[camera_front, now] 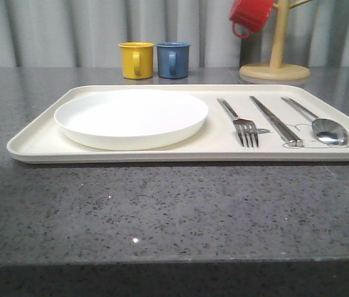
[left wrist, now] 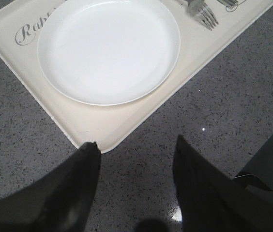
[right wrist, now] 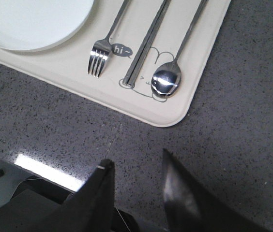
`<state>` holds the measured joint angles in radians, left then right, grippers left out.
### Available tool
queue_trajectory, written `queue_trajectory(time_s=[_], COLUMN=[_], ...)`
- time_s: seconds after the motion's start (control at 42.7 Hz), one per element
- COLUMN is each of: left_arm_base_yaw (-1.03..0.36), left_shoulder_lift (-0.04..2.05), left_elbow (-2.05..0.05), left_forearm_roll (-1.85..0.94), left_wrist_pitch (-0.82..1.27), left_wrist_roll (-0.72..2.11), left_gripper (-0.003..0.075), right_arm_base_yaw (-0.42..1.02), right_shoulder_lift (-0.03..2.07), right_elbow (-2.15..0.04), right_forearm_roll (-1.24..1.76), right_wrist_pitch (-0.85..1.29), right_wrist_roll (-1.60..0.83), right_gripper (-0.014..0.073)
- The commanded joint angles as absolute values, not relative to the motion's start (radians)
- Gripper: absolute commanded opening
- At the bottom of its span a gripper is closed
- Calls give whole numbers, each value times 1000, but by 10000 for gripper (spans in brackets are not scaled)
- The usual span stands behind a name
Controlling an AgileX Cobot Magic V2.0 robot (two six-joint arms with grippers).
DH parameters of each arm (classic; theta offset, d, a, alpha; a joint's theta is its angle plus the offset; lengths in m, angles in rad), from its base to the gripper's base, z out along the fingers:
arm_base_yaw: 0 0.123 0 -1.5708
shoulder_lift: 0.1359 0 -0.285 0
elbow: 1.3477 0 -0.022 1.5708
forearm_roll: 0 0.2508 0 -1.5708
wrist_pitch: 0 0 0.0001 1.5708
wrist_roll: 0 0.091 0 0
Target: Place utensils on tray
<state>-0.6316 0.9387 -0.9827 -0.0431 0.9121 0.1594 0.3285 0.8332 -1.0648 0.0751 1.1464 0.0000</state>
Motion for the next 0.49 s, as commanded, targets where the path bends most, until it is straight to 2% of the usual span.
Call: queue_trajectory(time_s=[0.0, 0.257, 0.468], left_arm_base_yaw=[-640, -640, -640], left_shoulder_lift=[926, 926, 926], left_elbow=[-1007, -1007, -1007], left_forearm_roll=[-47, -47, -47], left_wrist_pitch=[853, 845, 839], left_wrist_roll=[148, 148, 148], left_gripper=[347, 347, 347], right_arm_base_yaw=[330, 330, 330], right_shoulder_lift=[752, 588, 548], right_elbow=[-1056, -968, -924], right_forearm_roll=[66, 66, 63], right_wrist_pitch=[1114, 1110, 1087], right_wrist_roll=[-17, -17, -17], right_gripper=[277, 277, 274])
